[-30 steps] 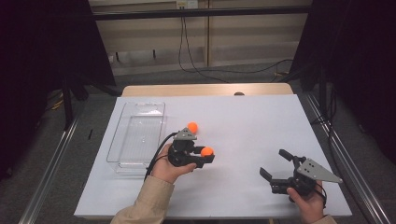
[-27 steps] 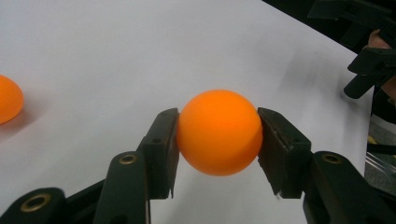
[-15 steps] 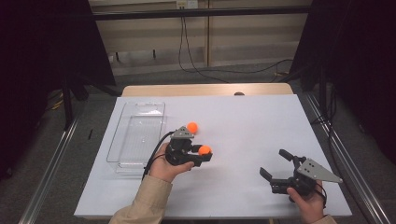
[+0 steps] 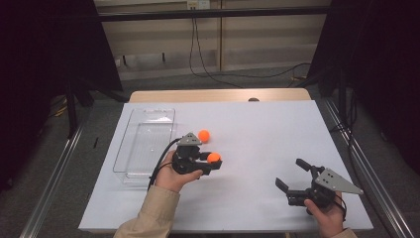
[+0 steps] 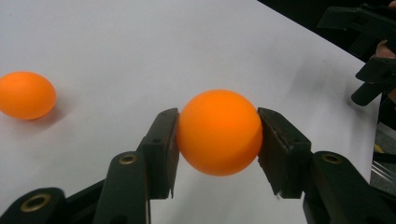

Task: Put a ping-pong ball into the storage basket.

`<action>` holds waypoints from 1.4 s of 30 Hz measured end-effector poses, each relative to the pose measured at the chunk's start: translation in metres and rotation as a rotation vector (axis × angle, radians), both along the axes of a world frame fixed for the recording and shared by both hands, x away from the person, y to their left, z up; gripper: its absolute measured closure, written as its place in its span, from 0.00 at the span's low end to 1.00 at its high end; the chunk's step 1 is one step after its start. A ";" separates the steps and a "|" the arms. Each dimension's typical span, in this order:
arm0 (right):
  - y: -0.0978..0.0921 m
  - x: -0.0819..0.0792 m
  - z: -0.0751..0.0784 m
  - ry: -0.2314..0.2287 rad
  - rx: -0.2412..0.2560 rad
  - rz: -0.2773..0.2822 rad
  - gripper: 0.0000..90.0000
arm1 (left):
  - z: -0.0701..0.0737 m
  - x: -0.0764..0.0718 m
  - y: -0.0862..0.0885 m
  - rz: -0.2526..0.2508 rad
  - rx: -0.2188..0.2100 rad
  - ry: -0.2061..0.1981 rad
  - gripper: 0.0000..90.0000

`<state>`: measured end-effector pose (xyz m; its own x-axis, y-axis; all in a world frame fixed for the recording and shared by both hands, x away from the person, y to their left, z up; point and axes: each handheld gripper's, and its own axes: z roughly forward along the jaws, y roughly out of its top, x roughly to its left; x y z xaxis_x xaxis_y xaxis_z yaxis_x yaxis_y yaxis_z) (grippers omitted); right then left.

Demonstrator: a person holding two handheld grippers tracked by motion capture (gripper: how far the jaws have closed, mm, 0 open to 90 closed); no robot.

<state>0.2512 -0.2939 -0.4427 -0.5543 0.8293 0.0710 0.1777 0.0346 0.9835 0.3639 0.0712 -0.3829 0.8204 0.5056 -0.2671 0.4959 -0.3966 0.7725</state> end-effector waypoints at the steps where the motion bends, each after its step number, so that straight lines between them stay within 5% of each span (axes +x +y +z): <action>1: 0.000 0.000 0.000 0.000 0.000 0.000 0.02 | 0.000 0.000 0.001 0.003 0.000 -0.002 0.57; 42: 0.000 0.000 0.000 0.000 0.002 0.002 0.02 | 0.004 0.007 0.019 0.067 0.007 -0.011 0.57</action>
<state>0.2513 -0.2940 -0.4427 -0.5563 0.8278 0.0728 0.1773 0.0327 0.9836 0.3708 0.0904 -0.3785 0.7875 0.5614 -0.2543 0.5127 -0.3678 0.7758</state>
